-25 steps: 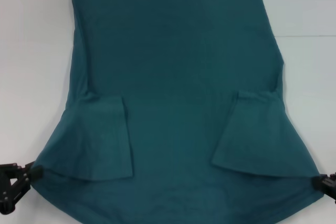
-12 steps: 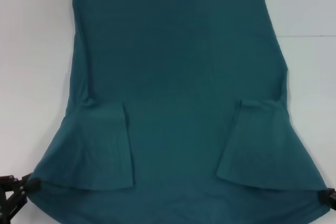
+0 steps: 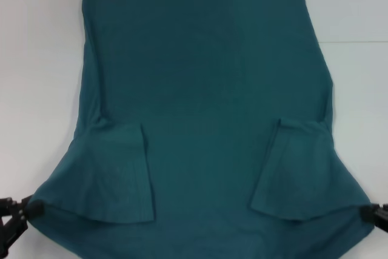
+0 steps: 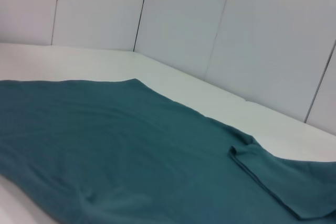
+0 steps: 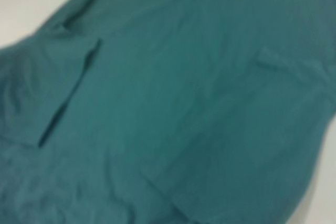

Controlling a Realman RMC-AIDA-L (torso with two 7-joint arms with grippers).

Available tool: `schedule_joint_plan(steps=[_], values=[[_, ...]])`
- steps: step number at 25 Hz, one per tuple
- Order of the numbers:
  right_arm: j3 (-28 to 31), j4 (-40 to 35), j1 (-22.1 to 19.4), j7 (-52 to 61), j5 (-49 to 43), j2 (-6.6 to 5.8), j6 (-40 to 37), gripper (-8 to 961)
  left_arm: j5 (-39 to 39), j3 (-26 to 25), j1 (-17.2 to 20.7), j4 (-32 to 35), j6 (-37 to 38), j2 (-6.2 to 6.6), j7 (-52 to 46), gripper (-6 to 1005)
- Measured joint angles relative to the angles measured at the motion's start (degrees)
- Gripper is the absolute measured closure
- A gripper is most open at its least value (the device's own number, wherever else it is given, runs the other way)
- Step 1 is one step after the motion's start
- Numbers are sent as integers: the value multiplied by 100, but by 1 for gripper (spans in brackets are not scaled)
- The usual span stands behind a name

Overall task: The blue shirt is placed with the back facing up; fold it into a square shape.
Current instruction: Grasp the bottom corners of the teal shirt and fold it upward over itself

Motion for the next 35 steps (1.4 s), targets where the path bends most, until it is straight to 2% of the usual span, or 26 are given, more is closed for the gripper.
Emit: schedule_joint_plan(steps=[5, 11, 12, 13, 16, 19, 24, 29, 35], values=[[61, -3, 278, 186, 94, -50, 35, 938, -6, -3, -275, -3, -120, 63, -163, 955], [217, -6, 758, 578, 22, -106, 93, 937, -32, 2, -737, -66, -478, 220, -454, 955], [304, -7, 944, 723, 8, -118, 93, 937, -33, 3, -824, -119, -565, 260, -499, 955], [304, -7, 944, 723, 8, -118, 93, 937, -35, 2, -886, -160, -632, 292, -531, 954], [411, -7, 1287, 980, -178, -129, 103, 937, -40, -6, -1145, -326, -930, 415, -639, 953], [468, -2, 1765, 1337, -770, -134, 153, 937, -42, 35, -1450, -493, -1294, 538, -767, 954], [580, 204, 2442, 1619, -1367, -135, 348, 937, -31, 53, -1855, -738, -1771, 687, -842, 953], [873, 797, 3128, 1617, -1709, -152, 664, 937, -53, 59, -2181, -820, -2296, 734, -843, 953], [1069, 1354, 3626, 1554, -1842, -185, 1137, 938, -54, 84, -2455, -926, -2832, 748, -781, 954]])
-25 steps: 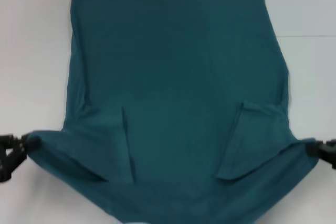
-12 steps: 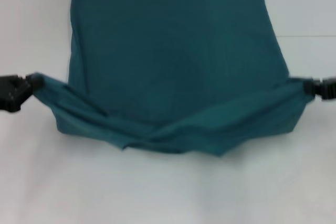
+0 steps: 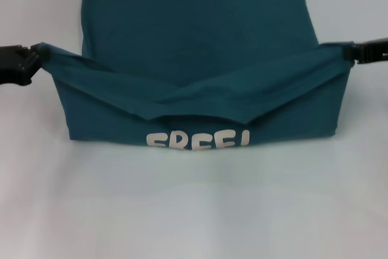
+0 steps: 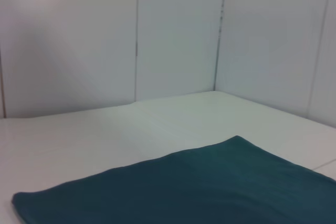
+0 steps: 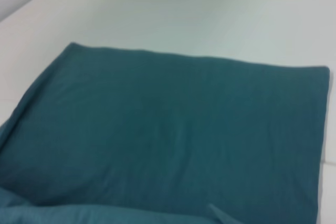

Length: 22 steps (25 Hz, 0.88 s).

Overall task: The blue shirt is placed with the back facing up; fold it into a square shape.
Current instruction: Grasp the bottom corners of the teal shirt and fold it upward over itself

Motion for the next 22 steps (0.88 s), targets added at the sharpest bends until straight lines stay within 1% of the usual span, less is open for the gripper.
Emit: schedule_joint_plan(steps=[2, 8, 13, 17, 22], values=[[46, 122, 98, -34, -3, -7, 87, 938, -3, 35, -71, -40, -179, 2, 44, 954], [106, 370, 330, -123, -14, -18, 472, 938, -169, 65, -227, -178, -659, -47, 257, 954], [176, 536, 464, -166, -54, -39, 678, 938, -493, 85, -338, -385, -965, -22, 465, 955], [214, 776, 563, -173, -86, -73, 765, 937, -548, 133, -439, -474, -1177, -24, 613, 955], [250, 1094, 674, -240, -92, -99, 901, 932, -558, 255, -607, -767, -1526, -36, 919, 953]])
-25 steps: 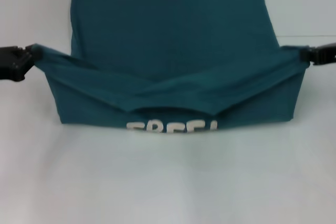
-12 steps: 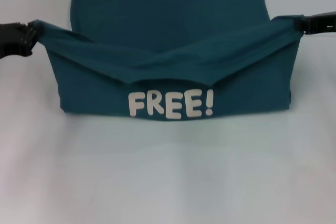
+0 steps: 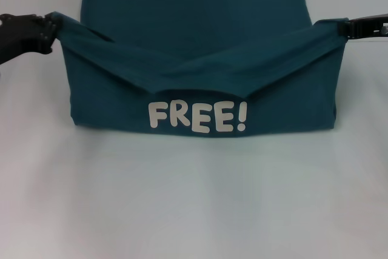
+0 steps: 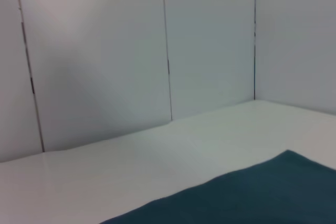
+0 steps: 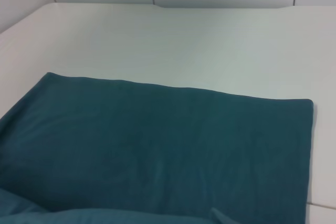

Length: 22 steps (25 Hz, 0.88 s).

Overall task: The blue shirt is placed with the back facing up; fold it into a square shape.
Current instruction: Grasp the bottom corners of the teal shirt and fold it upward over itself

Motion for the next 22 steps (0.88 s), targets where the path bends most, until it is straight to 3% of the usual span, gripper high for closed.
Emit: schedule_joint_plan(steps=[9, 15, 22], values=[[3, 197, 64, -8, -1, -78, 317, 921, -97, 185, -258, -105, -441, -40, 219, 951], [66, 659, 265, 2, -10, -214, 350, 913, -132, 196, -386, -303, -688, -19, 393, 949], [66, 810, 385, 67, -62, -220, 296, 905, -133, 439, -402, -549, -1264, -129, 739, 947]])
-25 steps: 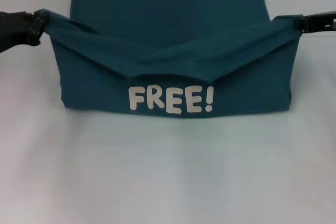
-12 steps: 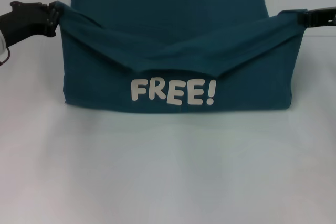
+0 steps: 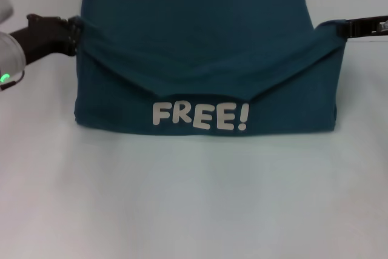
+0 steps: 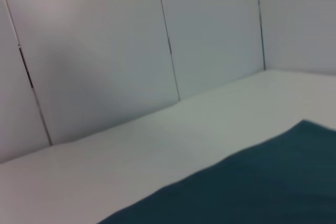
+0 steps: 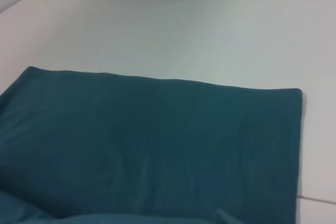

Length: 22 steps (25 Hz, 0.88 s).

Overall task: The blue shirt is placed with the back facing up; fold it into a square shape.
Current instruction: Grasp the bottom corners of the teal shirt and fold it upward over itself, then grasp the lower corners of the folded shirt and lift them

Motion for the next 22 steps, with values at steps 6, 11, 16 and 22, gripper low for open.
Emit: schedule_joint_plan(steps=[6, 11, 16, 22], values=[[-2, -164, -5, 249, -338, 138, 94, 897, -149, 40, 4, -64, -541, -241, 736, 927], [37, -468, -104, 314, -586, 305, 187, 605, -226, 47, -11, -116, -869, -309, 959, 830], [8, -484, -137, 314, -568, 317, 111, 426, -227, 49, -14, -125, -956, -295, 965, 710], [-181, -486, -234, 310, -527, 346, 53, 359, -224, 47, 158, 70, -1003, -401, 855, 558]])
